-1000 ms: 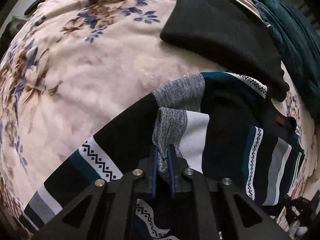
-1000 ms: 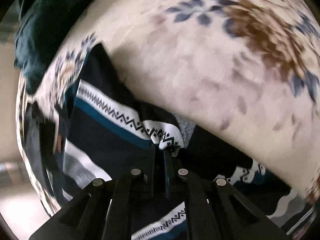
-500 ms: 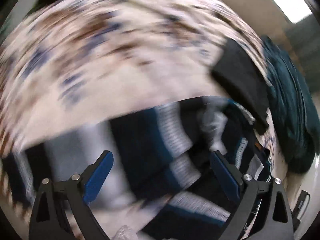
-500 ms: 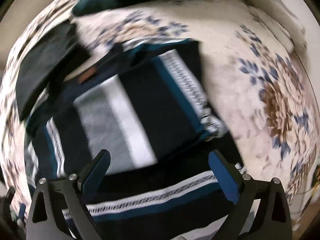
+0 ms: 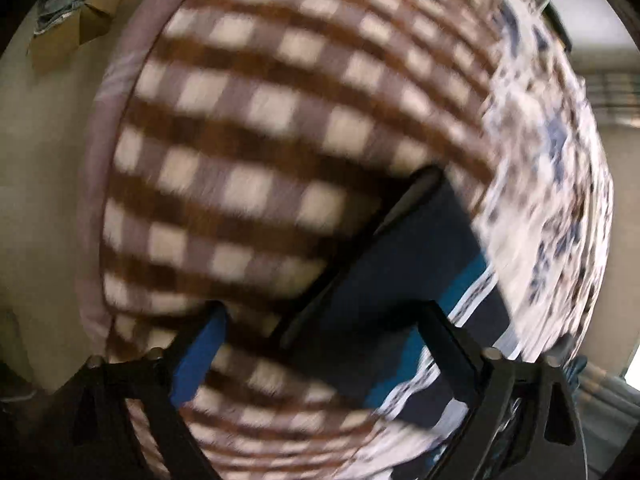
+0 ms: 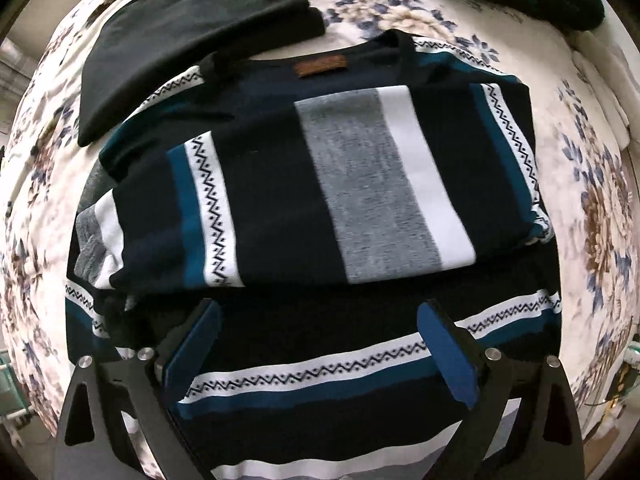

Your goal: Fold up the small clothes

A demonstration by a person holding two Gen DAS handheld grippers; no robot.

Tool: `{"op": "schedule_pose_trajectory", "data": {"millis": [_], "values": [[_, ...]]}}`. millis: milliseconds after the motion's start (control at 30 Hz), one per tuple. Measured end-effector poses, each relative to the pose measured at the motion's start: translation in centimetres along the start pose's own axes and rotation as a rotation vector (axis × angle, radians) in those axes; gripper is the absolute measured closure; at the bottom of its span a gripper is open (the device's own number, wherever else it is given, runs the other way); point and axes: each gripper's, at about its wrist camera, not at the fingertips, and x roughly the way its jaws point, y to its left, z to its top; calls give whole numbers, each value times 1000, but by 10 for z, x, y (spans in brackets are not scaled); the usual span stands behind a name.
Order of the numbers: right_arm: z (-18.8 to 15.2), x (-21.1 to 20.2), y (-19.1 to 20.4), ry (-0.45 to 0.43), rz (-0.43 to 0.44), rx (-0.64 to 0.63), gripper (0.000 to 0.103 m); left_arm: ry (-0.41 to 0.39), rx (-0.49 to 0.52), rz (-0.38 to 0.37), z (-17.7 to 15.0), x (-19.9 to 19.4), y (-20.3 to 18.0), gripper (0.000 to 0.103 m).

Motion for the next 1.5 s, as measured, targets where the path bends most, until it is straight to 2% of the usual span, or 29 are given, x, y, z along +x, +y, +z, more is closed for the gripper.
{"op": "schedule_pose_trajectory", "data": {"millis": [67,167,267,333,400,500,600,633,700,833,900,967,1000,1033,1067,1100,1133,1167,1233,1267,1400,1433,1500], "values": [[-1,1,0,-4,-22,9,3,-64,54,8,2,-7,-18,91],[1,1,-5,-33,-95,8,3,-163,196,-3,-2,-22,-56,95],[4,-1,-14,-58,-170,-15,3,-254,396,-17,-21,-39,-106,95],[8,-4,-20,-80,-187,-34,3,-310,535,-38,-38,-51,-144,95],[10,-8,-27,-111,-186,-57,3,-356,692,-77,-70,-63,-187,95],[16,-16,-47,-128,-150,-59,3,-356,868,-155,-124,-71,-242,95],[22,-19,-81,-118,-100,-24,3,-287,1035,-246,-198,-65,-297,95],[24,-18,-94,-114,-90,-5,3,-251,1116,-272,-234,-58,-318,95],[27,-15,-124,-109,-76,34,3,-203,1234,-298,-289,-40,-345,95],[36,-7,-185,-96,-73,130,3,-71,1487,-330,-419,6,-367,95],[40,-4,-217,-89,-63,183,3,16,1583,-313,-470,32,-365,95],[44,0,-244,-75,-42,223,3,106,1644,-259,-515,56,-354,91],[45,0,-253,-72,-29,235,3,158,1654,-239,-528,65,-351,91],[46,1,-261,-69,-14,245,3,248,1652,-215,-540,76,-345,87],[47,1,-270,-63,7,252,3,288,1648,-204,-545,78,-340,70],[48,1,-277,-56,31,260,3,309,1641,-211,-548,75,-335,60],[49,-1,-284,-50,63,270,3,319,1631,-225,-545,70,-330,34],[50,-3,-288,-49,88,277,3,325,1616,-236,-539,61,-327,13],[53,-10,-290,-53,164,281,3,274,1586,-233,-515,42,-322,9],[55,-13,-288,-54,205,277,3,217,1571,-221,-497,31,-322,9],[74,-15,-250,-52,359,201,3,-82,1466,-86,-405,4,-319,9],[79,-12,-238,-51,389,179,3,-164,1426,-28,-377,1,-318,9],[93,2,-210,-39,442,148,3,-225,1377,54,-339,6,-316,9]]}}
